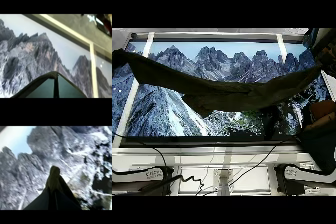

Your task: Fold the clothes and pants, and hang the long-sleeved shirts on hangers.

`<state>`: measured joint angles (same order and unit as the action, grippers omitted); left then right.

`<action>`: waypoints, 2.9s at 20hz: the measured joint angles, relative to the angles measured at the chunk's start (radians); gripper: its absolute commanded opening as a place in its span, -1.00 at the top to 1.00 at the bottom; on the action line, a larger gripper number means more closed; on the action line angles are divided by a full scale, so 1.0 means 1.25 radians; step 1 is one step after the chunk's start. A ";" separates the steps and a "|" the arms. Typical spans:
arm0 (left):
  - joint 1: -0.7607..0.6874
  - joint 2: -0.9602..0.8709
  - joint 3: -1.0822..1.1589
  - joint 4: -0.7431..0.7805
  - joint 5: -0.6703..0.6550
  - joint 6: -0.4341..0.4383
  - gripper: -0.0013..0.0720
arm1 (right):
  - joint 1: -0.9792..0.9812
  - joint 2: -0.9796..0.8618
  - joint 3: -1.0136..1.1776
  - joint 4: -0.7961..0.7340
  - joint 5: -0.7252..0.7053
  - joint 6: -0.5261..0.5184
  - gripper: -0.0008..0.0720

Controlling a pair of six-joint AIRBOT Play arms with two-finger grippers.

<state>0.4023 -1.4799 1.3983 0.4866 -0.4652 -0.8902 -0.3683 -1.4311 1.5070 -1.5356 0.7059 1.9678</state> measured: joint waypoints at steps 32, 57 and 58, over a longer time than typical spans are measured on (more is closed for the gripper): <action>-0.102 -0.163 0.070 0.199 0.001 0.006 -0.50 | -0.086 -0.116 -0.063 -0.045 0.289 -0.165 0.87; -0.278 0.299 -0.578 0.178 -0.411 -0.211 -0.68 | -0.088 -0.105 -0.087 0.012 0.418 -0.187 0.87; -0.318 0.293 -0.595 0.166 -0.370 -0.206 -0.68 | -0.088 -0.105 -0.087 0.012 0.418 -0.189 0.87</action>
<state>0.0048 -1.1141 0.6540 0.6945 -0.9283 -1.1473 -0.4786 -1.5627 1.3983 -1.5208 1.2285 1.7317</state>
